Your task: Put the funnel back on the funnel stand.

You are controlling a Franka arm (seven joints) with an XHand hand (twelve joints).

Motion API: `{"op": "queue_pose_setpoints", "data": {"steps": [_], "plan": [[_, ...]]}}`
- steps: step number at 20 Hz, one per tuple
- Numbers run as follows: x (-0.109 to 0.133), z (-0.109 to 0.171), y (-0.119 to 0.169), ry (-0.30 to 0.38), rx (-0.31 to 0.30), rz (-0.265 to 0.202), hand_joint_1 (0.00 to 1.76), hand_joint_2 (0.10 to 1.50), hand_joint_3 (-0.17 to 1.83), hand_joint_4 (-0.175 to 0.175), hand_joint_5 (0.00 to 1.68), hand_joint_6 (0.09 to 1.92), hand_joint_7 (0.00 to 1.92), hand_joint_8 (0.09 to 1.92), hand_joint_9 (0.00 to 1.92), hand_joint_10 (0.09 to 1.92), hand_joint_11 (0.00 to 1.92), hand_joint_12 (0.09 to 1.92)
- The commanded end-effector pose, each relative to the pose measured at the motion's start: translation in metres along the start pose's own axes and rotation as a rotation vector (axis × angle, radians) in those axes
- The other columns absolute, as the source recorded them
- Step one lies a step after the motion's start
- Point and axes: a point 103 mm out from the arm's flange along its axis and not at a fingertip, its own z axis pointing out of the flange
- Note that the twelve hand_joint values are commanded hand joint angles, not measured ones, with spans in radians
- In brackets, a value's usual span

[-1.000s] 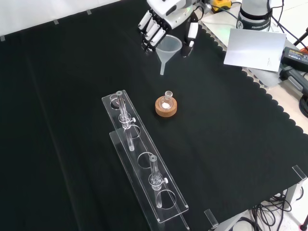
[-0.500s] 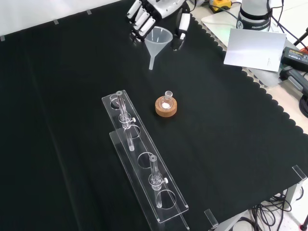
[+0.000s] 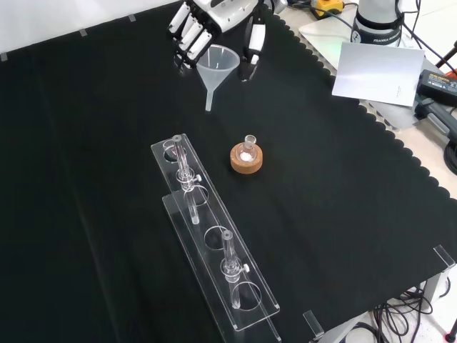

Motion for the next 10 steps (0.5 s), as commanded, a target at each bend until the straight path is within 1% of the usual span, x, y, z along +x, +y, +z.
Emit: {"op": "queue_pose_setpoints", "data": {"steps": [1,10], "plan": [[-0.006,-0.001,0.039,-0.011,0.017,-0.023,0.73,0.78,0.4,0.016,0.53,0.49,0.52,0.61,0.88,0.42,0.55,1.27],[0.0,0.001,0.071,-0.013,0.016,-0.057,0.73,0.78,0.4,0.013,0.5,0.47,0.51,0.61,0.88,0.42,0.56,1.27]]}}
